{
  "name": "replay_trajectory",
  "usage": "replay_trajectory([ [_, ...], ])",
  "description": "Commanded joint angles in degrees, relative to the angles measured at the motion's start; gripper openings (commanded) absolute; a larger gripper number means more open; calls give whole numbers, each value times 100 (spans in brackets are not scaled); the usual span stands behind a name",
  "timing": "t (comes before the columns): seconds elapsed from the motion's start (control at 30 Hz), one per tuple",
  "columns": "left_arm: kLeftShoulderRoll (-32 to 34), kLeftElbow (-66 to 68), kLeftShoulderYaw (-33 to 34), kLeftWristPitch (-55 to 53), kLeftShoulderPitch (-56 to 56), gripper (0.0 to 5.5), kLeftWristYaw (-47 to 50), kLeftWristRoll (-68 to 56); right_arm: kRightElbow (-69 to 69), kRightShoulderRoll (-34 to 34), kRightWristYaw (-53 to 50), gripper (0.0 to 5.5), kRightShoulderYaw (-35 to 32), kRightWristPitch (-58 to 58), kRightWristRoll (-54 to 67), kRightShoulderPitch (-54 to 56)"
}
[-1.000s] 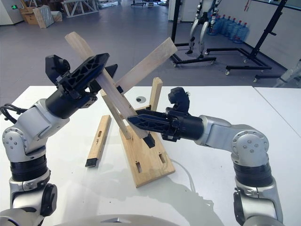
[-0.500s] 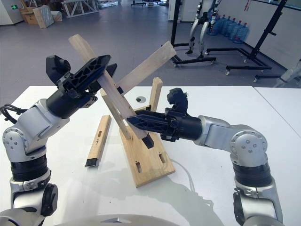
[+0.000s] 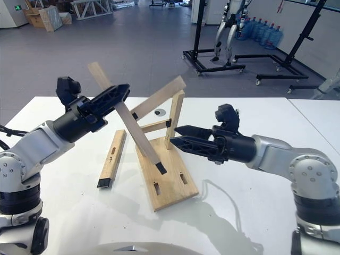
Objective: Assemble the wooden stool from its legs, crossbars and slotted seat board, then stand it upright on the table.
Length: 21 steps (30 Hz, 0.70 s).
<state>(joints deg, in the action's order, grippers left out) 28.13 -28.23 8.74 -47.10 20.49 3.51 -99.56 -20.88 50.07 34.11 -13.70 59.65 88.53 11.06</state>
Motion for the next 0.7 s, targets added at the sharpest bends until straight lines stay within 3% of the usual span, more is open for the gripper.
replay_trajectory([
  [0.03,236,-773,-696,202,-681,204,-913,2069,600,297,760,525,-16,-330,-1337,-667],
  [0.17,173,-1112,-1029,789,-1426,204,-1650,3493,723,94,1231,540,203,-568,-2055,-925],
  [0.3,5,-1325,-1089,1192,-1873,204,-1777,4245,759,-25,1469,540,455,-490,-2373,-748],
  [0.7,-271,-558,-710,1239,-1854,204,-2537,3665,1195,-299,1666,540,773,-109,-2709,174],
])
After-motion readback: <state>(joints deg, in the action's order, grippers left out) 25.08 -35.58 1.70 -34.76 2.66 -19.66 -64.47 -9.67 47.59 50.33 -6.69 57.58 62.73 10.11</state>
